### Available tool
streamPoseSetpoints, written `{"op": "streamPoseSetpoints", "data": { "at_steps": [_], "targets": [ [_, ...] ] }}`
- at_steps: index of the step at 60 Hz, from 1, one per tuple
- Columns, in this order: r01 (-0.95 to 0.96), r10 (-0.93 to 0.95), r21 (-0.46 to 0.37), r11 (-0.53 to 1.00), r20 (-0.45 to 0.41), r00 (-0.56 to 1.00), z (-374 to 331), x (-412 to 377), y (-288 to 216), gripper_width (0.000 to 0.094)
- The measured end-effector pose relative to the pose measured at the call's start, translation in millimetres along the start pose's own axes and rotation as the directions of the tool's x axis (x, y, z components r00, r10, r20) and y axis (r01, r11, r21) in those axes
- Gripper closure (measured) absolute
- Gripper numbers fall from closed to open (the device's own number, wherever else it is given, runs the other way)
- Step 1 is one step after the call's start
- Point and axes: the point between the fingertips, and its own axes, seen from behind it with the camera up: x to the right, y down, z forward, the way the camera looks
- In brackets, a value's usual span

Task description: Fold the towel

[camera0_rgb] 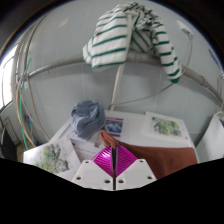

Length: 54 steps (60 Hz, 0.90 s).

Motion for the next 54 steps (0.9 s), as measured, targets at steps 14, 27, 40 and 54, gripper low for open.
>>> {"op": "streamPoseSetpoints", "data": {
  "at_steps": [14,27,40,54],
  "targets": [
    [-0.11,0.128,0.101,0.989,-0.192,0.973,-58.6,166.1,-36.0,0.091],
    [-0.152,0.106,-0.11,0.982,-0.346,0.932,-34.6,263.9,60.4,0.0892],
    [-0.116,0.057,-0.108,0.987,-0.442,0.895,-71.2,287.2,64.2,0.0094],
    [-0.171,0.161,0.009,0.985,-0.387,0.908,-160.1,216.0,43.2,0.0088]
  ]
}}
